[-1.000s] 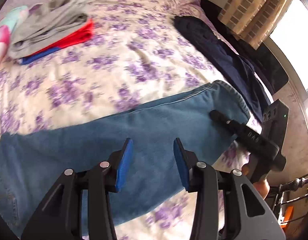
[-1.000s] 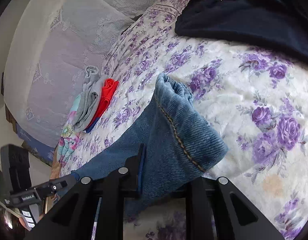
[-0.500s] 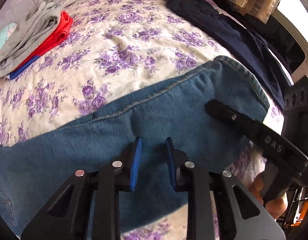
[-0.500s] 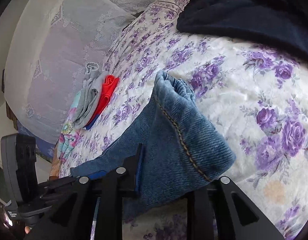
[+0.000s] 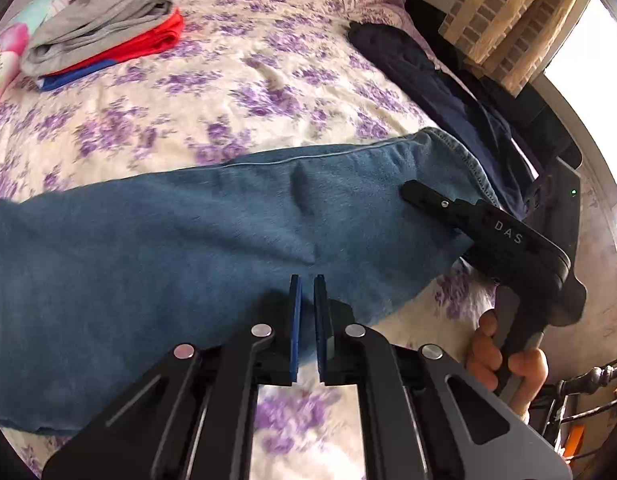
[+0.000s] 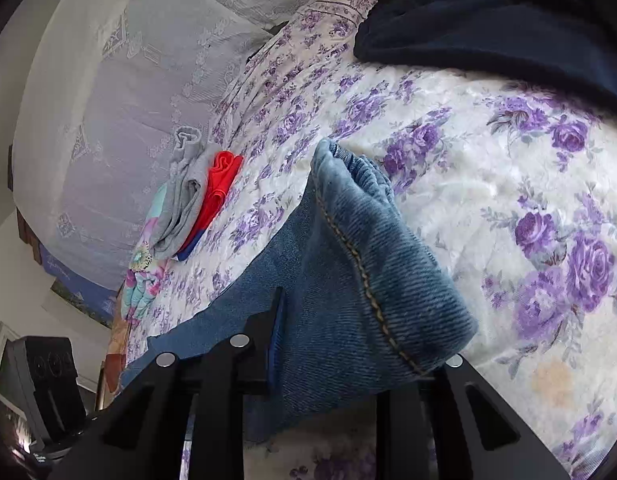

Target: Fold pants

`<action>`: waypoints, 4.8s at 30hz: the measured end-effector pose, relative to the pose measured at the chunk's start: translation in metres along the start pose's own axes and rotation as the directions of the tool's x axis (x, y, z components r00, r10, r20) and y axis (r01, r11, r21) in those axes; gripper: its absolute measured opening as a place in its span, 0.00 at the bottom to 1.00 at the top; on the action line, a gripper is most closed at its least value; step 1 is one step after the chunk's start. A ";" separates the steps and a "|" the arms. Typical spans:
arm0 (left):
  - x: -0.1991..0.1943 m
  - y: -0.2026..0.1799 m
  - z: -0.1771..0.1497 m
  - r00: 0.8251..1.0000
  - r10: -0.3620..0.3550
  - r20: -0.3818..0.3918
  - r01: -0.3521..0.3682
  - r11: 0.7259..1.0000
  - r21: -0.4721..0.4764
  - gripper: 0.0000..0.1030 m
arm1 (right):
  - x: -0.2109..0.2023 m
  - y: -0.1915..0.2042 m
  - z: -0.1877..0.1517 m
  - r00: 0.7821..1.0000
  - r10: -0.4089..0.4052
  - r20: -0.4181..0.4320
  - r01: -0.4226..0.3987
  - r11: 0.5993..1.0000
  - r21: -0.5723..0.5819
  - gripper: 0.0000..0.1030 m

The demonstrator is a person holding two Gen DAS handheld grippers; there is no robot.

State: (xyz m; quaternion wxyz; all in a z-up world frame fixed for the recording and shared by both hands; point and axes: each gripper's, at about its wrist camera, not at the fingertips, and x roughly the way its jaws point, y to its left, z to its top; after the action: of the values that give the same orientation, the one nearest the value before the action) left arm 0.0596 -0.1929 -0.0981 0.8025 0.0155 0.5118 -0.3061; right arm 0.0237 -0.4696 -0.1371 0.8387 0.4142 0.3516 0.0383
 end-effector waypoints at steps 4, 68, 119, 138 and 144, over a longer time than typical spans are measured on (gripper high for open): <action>-0.047 0.069 -0.016 0.997 0.042 0.067 -0.033 0.991 -0.128 0.05 | -0.004 -0.002 -0.001 1.000 -0.004 0.000 0.004 1.000 0.025 0.20; -0.237 0.271 -0.124 0.909 0.262 0.325 -0.074 0.868 -0.491 0.88 | 0.185 0.300 -0.143 0.913 -0.364 -0.186 0.118 0.670 -0.733 0.15; -0.207 0.241 -0.090 0.854 0.427 0.297 -0.289 0.864 -0.412 0.32 | 0.147 0.309 -0.103 0.918 -0.143 -0.369 -0.086 0.837 -0.540 0.14; -0.041 0.025 0.004 0.944 0.315 0.094 -0.324 0.940 0.107 0.32 | -0.034 0.102 -0.030 0.993 -0.101 -0.055 0.084 0.964 -0.253 0.29; -0.023 0.009 -0.009 0.921 0.378 0.091 -0.388 0.907 0.164 0.33 | -0.033 0.102 -0.030 0.995 -0.092 -0.046 0.077 0.963 -0.257 0.31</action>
State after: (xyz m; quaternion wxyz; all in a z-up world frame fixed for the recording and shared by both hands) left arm 0.0504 -0.1723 -0.0858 0.8565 0.1790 0.4463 -0.1877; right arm 0.0036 -0.3940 -0.0573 0.8754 0.2864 0.3848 0.0593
